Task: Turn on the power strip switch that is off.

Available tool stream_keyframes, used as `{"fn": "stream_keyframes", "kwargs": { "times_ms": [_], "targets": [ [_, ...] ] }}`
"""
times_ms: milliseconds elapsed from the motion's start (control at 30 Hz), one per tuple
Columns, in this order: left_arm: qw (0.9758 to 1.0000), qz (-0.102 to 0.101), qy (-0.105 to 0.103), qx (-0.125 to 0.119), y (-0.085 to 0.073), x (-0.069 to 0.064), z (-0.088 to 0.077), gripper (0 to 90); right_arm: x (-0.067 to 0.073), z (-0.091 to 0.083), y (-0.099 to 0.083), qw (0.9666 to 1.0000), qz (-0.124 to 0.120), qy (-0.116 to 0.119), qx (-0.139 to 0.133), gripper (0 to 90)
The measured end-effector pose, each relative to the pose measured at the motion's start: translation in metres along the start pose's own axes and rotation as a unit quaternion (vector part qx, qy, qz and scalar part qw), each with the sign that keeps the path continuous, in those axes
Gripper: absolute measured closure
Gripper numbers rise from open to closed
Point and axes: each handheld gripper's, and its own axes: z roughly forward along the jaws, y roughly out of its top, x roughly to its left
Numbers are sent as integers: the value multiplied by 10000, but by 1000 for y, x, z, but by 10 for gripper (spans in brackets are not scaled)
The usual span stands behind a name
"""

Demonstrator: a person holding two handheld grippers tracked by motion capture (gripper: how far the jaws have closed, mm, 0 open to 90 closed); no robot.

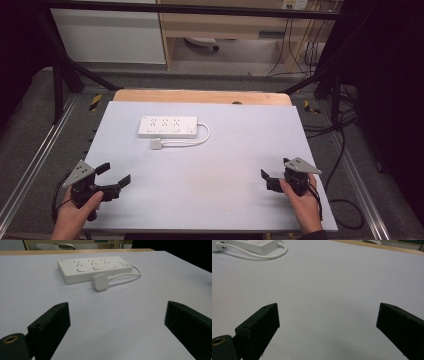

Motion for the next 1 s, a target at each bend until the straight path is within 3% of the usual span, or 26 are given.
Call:
{"fn": "stream_keyframes", "kwargs": {
  "times_ms": [300, 433, 533, 700, 767, 867, 1000],
  "targets": [
    [10000, 32, -30, -65, 2, 0, -1, 67, 0, 1, -1, 10000, 79, -4, 30, 41],
    [9996, 130, 5, -231, 7, -3, -5, 71, 1, 2, -1, 9999, 117, 7, 41, 39],
    [9996, 89, -42, -254, 8, -3, -5, 69, 2, 1, 0, 9999, 113, 21, 21, 38],
    [9996, 96, -137, -235, 10, -4, -3, 63, 2, 1, 0, 9999, 126, 45, 3, 37],
    [9995, 193, -152, -188, 12, -4, 1, 62, 2, 2, 0, 9998, 162, 72, 1, 36],
    [9996, 82, -172, -202, 16, -3, 6, 64, 3, 2, 1, 9997, 207, 114, 10, 33],
    [9996, 100, -183, -173, 23, -5, 10, 65, 5, 3, 2, 9997, 159, 211, 4, 29]
  ]
}}
